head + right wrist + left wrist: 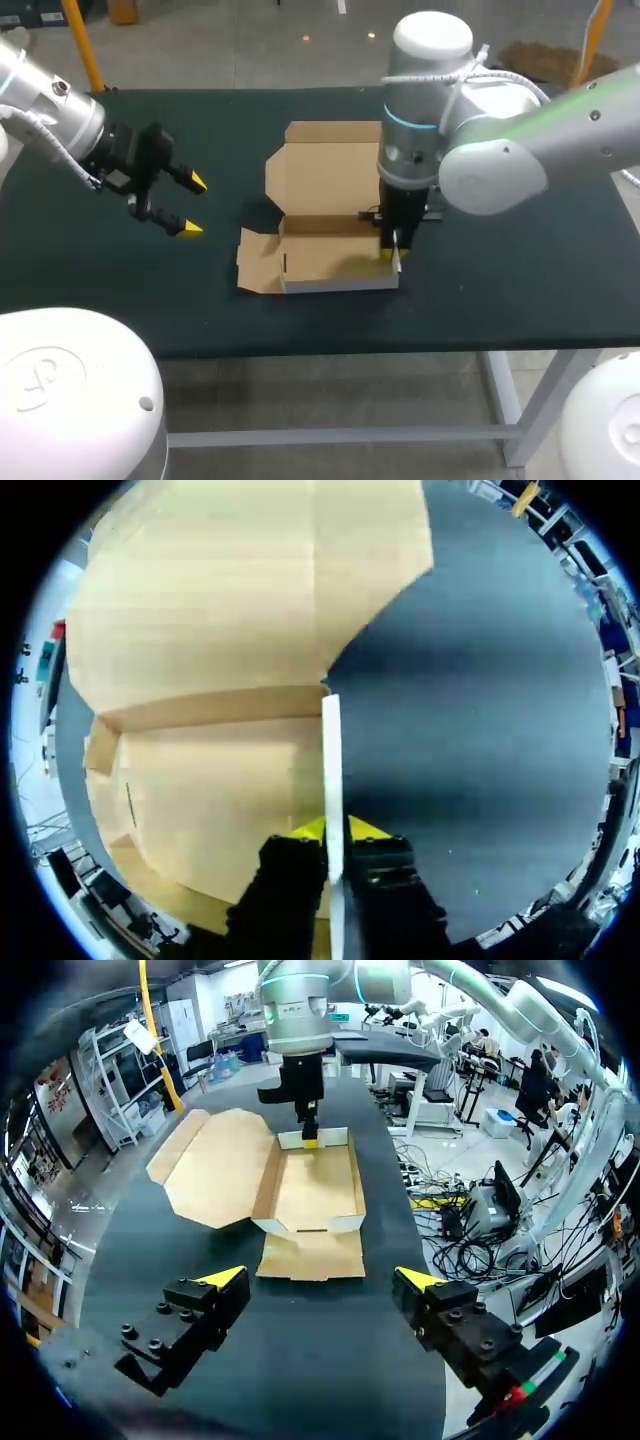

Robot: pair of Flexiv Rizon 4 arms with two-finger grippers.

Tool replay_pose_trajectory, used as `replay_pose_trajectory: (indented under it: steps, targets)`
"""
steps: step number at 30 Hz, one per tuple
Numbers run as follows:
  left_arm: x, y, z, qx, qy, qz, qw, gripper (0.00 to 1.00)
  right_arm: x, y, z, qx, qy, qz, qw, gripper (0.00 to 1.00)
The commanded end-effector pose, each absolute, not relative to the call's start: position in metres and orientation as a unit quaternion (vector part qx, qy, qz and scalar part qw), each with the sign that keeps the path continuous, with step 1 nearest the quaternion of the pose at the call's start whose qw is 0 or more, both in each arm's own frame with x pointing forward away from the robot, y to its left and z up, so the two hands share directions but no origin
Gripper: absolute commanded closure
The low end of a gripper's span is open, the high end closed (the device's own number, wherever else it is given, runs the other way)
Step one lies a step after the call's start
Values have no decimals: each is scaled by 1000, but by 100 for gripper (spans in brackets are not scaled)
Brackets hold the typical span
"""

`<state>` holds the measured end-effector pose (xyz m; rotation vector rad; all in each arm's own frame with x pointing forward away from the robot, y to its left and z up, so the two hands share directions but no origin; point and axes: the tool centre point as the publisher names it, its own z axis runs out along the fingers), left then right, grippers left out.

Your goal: Assemble the packaging by folding the flat box into shape, placing the metal phone stand inside, and closing the box properly

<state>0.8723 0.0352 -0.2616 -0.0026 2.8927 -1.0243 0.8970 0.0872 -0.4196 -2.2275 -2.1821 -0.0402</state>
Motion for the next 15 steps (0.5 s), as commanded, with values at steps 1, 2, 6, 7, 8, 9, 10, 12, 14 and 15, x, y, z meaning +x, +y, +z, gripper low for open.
replay_pose_trajectory:
  steps: [1,2,6,7,8,9,10,12,14,15]
  targets:
    - [873,35,-261,0,942,-332,35,0,895,87,-421,-714,-699,-22,2,96]
    - [873,35,-261,0,942,-332,35,0,895,87,-421,-714,-700,-24,2,100]
    - [873,35,-261,0,942,-332,35,0,896,87,-422,-712,-701,-22,-1,100]
    - [873,35,-261,0,942,-332,35,0,896,87,-422,-711,-702,-21,-2,100]
    - [873,35,-261,0,942,-332,35,0,896,87,-422,-710,-704,-19,-4,100]
    - [873,35,-261,0,942,-332,35,0,896,87,-422,-709,-705,-17,-5,100]
    - [873,35,-261,0,942,-332,35,0,896,87,-422,-708,-706,-15,-7,100]
    - [873,35,-261,0,942,-332,35,0,896,87,-421,-705,-709,-9,-10,100]
    - [873,35,-261,0,942,-332,35,0,897,86,-420,-704,-710,-2,-16,100]
    - [873,35,-261,0,942,-332,35,0,897,86,-420,-703,-711,3,-19,100]
